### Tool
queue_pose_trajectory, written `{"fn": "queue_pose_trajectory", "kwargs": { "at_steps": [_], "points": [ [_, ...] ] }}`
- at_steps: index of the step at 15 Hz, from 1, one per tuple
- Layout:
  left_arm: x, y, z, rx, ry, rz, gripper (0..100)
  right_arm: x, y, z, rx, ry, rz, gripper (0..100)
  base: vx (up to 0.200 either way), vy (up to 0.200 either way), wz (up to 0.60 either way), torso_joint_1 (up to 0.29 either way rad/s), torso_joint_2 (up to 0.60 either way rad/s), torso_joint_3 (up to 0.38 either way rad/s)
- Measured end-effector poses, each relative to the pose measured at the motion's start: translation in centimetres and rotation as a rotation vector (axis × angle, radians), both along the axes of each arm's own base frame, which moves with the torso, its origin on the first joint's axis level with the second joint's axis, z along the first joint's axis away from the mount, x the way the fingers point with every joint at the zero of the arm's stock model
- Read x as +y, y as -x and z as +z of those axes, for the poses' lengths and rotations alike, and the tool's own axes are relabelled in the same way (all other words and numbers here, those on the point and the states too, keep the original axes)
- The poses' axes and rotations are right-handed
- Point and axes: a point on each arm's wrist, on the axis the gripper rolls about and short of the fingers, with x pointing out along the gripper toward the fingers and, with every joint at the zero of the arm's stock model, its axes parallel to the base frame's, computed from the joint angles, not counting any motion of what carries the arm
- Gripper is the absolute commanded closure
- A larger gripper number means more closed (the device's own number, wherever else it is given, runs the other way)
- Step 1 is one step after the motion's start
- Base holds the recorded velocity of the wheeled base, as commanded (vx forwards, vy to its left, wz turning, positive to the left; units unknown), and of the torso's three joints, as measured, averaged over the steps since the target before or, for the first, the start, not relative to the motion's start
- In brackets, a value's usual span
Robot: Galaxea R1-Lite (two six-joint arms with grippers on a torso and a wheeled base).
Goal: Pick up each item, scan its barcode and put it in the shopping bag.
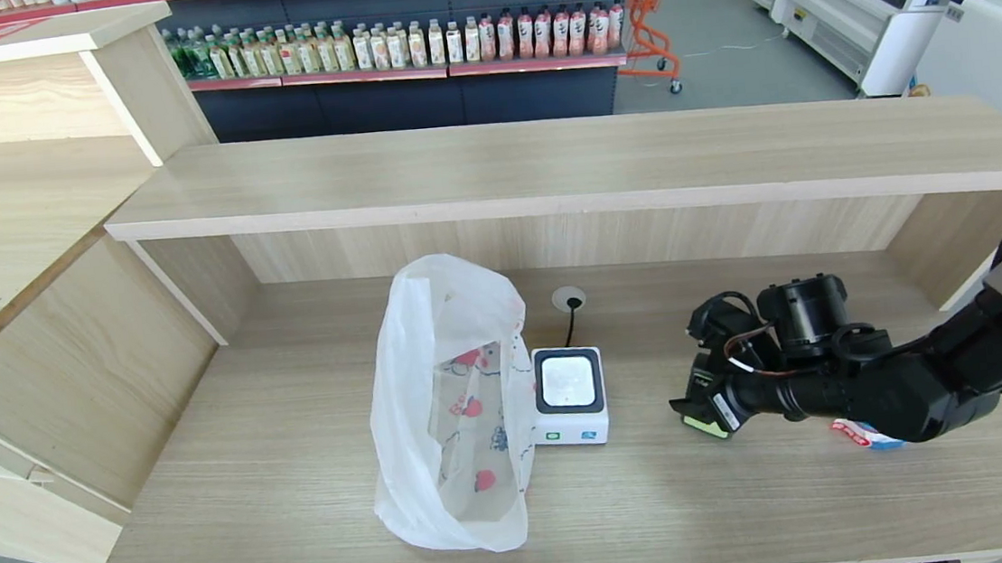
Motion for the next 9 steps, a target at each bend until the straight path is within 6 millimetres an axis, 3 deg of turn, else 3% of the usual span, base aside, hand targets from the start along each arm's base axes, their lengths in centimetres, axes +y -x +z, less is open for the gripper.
{"fn": "queue_pose_trajectory", "kwargs": {
  "at_steps": [5, 9],
  "points": [
    [0.0, 0.0, 0.0, 0.0, 0.0, 0.0, 0, 0.2, 0.0, -0.1, -0.008, -0.004, 0.004, 100, 0.0, 0.0, 0.0, 0.0, 0.0, 0.0],
    [0.0, 0.0, 0.0, 0.0, 0.0, 0.0, 0, -0.2, 2.0, 1.2, -0.03, -0.075, -0.032, 100, 0.0, 0.0, 0.0, 0.0, 0.0, 0.0]
  ]
}}
